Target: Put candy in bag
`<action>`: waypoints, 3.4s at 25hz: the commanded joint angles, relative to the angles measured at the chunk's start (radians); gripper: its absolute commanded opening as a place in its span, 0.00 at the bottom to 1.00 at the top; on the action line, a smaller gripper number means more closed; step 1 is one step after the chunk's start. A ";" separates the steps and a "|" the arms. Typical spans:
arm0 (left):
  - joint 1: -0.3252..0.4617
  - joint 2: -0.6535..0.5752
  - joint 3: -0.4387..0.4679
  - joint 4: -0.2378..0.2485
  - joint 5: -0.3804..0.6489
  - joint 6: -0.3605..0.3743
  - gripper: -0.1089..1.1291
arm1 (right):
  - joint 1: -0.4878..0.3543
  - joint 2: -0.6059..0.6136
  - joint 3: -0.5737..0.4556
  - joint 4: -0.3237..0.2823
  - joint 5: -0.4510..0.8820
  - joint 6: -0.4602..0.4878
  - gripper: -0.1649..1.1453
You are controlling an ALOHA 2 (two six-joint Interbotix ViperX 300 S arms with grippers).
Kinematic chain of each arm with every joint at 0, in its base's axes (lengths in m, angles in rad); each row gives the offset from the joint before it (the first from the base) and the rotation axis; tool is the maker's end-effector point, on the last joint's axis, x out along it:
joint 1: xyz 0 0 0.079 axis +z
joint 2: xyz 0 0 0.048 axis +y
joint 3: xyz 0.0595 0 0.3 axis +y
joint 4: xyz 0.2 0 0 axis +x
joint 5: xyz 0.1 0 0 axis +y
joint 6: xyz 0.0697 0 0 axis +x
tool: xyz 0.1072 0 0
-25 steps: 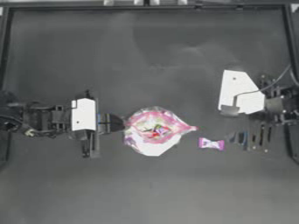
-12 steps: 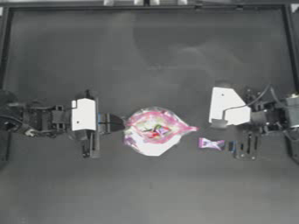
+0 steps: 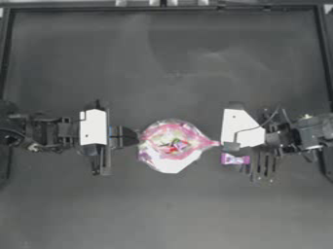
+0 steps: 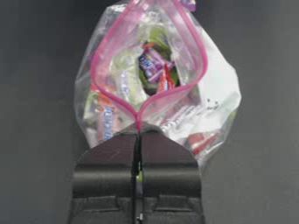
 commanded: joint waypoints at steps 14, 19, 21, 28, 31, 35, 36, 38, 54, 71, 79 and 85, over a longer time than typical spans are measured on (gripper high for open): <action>0.000 -0.014 -0.009 0.002 -0.003 -0.002 0.14 | 0.002 0.130 0.009 -0.014 -0.107 0.020 0.87; 0.000 -0.015 -0.009 0.002 -0.002 -0.002 0.14 | 0.003 0.156 0.011 -0.032 -0.114 0.046 0.87; 0.000 -0.015 -0.011 0.002 -0.003 -0.002 0.14 | 0.002 0.160 0.011 -0.041 -0.120 0.060 0.87; 0.000 -0.017 -0.009 0.002 0.000 -0.002 0.14 | 0.003 0.169 0.029 -0.044 -0.164 0.077 0.87; 0.000 -0.015 -0.011 0.000 0.000 -0.002 0.14 | 0.003 0.169 0.034 -0.032 -0.173 0.074 0.85; 0.000 -0.015 -0.011 0.002 0.002 -0.003 0.14 | 0.002 0.170 0.037 -0.032 -0.173 0.074 0.71; 0.000 -0.015 -0.012 0.002 0.002 -0.003 0.14 | 0.002 0.169 0.038 -0.032 -0.173 0.075 0.67; 0.000 -0.015 -0.012 0.002 0.002 -0.003 0.14 | 0.002 0.170 0.041 -0.031 -0.173 0.075 0.60; -0.002 -0.018 -0.009 0.002 0.002 -0.003 0.14 | 0.003 0.150 0.043 -0.014 -0.172 0.069 0.41; 0.000 -0.018 -0.012 0.002 0.002 -0.002 0.14 | 0.006 -0.078 0.006 -0.035 -0.014 0.067 0.39; -0.003 -0.017 -0.017 0.002 0.002 -0.002 0.14 | -0.002 -0.143 -0.083 -0.117 0.080 0.061 0.39; -0.006 -0.017 -0.017 0.002 0.002 -0.002 0.14 | -0.003 -0.124 -0.173 -0.190 0.071 0.057 0.39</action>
